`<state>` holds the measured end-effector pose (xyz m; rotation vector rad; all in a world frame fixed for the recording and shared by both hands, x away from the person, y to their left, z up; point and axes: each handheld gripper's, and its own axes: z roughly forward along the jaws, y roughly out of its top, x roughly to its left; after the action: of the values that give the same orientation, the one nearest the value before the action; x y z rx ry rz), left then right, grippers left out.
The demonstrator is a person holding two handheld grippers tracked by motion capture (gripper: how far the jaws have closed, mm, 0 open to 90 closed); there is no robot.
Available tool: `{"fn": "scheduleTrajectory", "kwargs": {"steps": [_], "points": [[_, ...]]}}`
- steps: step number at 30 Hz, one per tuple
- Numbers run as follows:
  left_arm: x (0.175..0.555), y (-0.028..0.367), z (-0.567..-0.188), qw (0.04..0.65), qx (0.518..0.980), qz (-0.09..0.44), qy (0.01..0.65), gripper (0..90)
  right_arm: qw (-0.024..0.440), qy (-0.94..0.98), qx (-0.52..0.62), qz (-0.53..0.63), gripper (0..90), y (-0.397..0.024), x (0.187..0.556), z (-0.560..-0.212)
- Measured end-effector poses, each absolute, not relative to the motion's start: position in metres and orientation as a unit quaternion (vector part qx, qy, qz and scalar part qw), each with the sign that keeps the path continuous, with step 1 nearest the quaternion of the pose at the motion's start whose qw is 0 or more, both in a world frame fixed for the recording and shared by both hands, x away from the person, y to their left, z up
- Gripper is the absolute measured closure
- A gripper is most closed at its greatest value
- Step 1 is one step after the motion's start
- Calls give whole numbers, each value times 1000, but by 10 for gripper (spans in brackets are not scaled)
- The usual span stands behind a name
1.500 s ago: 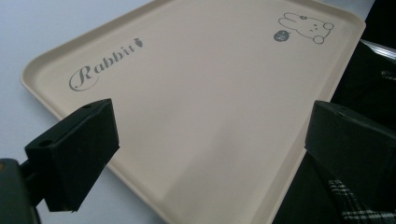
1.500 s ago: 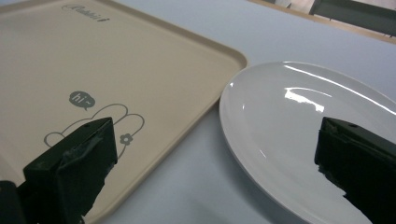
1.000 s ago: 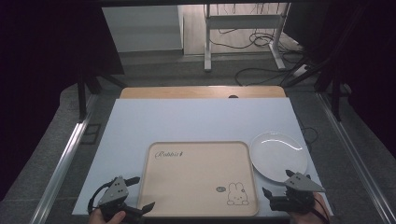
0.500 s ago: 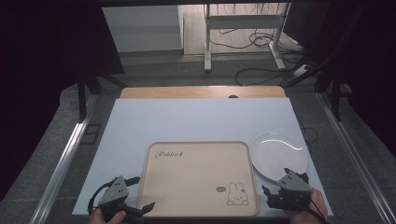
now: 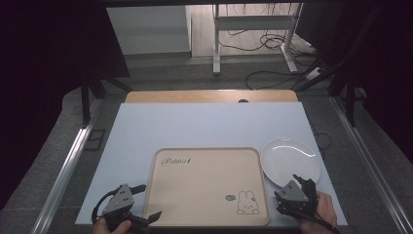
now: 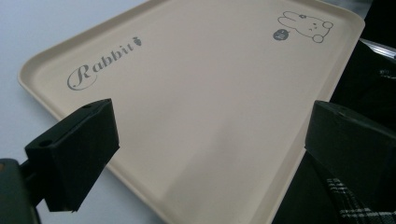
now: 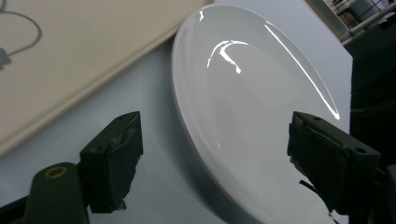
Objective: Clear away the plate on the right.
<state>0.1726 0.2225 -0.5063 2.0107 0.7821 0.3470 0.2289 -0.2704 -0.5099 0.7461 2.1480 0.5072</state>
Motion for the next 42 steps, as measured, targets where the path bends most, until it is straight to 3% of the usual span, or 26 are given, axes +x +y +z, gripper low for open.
{"fn": "scheduleTrajectory", "kwargs": {"steps": [13,23,36,42], "points": [[172,222,-506,462,816,142,318,25,432,866,234,96,323,-256,229,-517],[172,225,-506,470,809,143,324,24,486,861,153,13,396,-241,228,-528],[173,229,-506,480,800,139,331,24,509,853,105,-42,495,-232,233,-539],[173,228,-506,479,802,139,329,24,508,853,99,-60,585,-230,238,-543]]}}
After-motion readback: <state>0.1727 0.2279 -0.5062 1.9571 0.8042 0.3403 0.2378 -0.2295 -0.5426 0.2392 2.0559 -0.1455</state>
